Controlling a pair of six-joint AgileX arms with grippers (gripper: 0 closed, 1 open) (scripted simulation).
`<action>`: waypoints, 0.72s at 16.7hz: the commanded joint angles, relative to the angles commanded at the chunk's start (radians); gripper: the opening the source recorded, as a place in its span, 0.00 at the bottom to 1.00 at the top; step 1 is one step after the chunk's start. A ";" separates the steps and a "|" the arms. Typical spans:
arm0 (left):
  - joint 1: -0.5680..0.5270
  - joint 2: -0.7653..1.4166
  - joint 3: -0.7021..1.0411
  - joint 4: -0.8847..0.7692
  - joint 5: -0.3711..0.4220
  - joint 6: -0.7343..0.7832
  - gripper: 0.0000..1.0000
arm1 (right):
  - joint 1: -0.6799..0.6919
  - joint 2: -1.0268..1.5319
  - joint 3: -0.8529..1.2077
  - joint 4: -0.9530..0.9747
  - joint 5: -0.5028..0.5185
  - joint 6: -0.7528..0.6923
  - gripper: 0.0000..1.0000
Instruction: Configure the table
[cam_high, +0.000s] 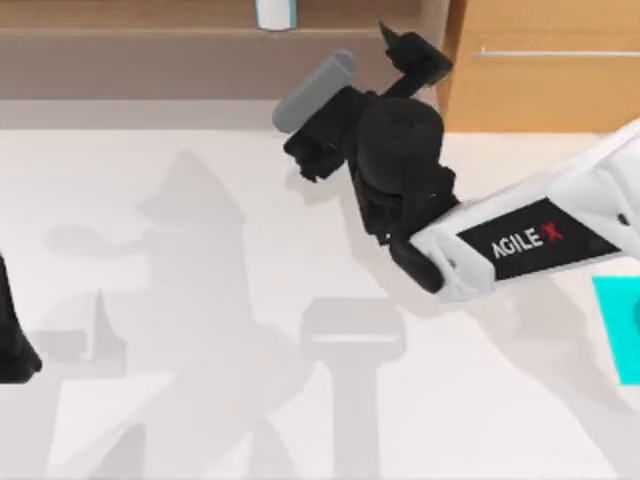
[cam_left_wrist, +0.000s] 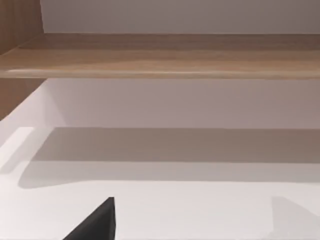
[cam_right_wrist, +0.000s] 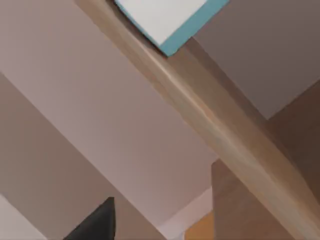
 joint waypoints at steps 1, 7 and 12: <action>0.000 0.000 0.000 0.000 0.000 0.000 1.00 | 0.020 0.017 0.067 -0.048 0.028 0.084 1.00; 0.000 0.000 0.000 0.000 0.000 0.000 1.00 | 0.079 0.118 0.465 -0.341 0.180 0.538 1.00; 0.000 0.000 0.000 0.000 0.000 0.000 1.00 | 0.097 0.162 0.675 -0.497 0.260 0.760 1.00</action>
